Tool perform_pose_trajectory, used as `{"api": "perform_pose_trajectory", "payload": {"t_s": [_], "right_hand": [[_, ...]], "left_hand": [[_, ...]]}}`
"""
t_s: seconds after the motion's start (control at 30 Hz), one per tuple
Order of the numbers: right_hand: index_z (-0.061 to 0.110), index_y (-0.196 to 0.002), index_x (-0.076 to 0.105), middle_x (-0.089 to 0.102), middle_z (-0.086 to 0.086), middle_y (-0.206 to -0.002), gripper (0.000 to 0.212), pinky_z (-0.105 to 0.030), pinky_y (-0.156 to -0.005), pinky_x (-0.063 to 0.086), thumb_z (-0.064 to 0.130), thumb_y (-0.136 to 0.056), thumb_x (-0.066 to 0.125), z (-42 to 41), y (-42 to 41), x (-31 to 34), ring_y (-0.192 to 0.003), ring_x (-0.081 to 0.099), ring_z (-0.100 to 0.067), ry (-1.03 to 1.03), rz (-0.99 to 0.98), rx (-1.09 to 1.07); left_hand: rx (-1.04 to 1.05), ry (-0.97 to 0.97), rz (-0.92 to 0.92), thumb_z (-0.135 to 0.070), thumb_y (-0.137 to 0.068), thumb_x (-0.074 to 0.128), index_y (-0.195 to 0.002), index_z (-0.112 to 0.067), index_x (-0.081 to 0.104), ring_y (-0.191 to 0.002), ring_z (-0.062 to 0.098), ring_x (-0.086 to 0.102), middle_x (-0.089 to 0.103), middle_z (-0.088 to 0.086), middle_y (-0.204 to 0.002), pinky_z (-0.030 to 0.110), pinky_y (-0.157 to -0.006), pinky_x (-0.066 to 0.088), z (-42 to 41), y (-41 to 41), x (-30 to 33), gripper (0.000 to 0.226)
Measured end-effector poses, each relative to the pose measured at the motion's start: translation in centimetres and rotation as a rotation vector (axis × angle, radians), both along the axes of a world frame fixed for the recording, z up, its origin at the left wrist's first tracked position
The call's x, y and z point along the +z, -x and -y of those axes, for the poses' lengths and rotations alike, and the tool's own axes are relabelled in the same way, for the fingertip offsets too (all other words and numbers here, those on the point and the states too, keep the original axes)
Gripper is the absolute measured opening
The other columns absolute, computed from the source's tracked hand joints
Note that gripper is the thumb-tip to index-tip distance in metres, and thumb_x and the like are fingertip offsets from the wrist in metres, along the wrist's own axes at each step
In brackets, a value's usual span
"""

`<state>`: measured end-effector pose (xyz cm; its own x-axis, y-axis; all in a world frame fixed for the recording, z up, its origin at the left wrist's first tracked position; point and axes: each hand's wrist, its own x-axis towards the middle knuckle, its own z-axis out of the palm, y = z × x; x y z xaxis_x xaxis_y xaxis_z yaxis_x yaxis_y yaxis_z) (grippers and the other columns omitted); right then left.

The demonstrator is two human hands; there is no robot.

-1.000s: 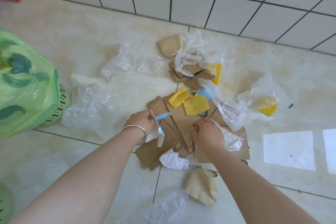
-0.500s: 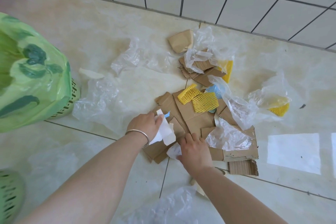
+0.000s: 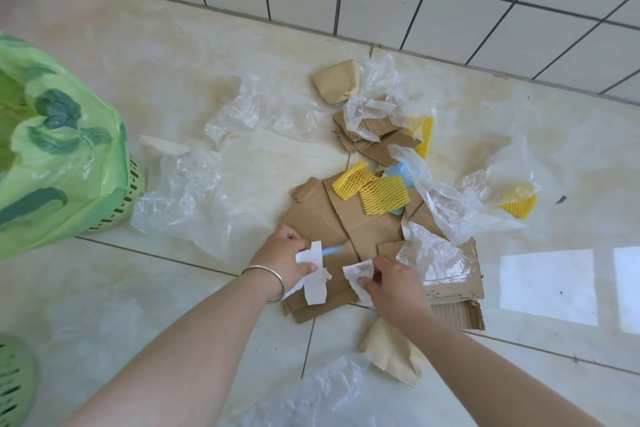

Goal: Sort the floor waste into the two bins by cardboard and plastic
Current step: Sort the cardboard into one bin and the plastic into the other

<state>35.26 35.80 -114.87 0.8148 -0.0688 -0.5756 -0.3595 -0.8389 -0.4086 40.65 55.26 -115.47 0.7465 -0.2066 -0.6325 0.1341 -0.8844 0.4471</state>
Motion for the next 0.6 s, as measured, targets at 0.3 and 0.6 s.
{"api": "perform_pose_trajectory", "payload": {"t_s": [0.3,0.6], "right_hand": [[0.003,-0.103,0.054,0.039,0.0,-0.096,0.022,-0.024,-0.068,0.028,0.023,-0.093,0.052,2.0,0.5,0.9,-0.093,0.05,-0.023,0.048,0.005,0.001],[0.014,-0.075,0.041,0.048,-0.002,-0.081,0.023,-0.031,-0.062,0.036,0.024,-0.093,0.052,5.5,1.3,2.6,-0.077,0.047,-0.022,-0.025,-0.168,-0.019]], "left_hand": [[-0.063,-0.015,-0.076,-0.031,-0.086,0.063,-0.123,-0.02,0.054,-0.109,0.023,0.055,0.046,0.001,-0.132,0.028,-0.089,0.043,3.7,1.5,0.9,0.04],[0.082,0.046,-0.079,-0.025,-0.085,0.065,-0.129,-0.014,0.047,-0.112,0.026,0.054,0.055,0.007,-0.128,0.029,-0.085,0.043,3.1,-0.8,2.9,0.049]]}}
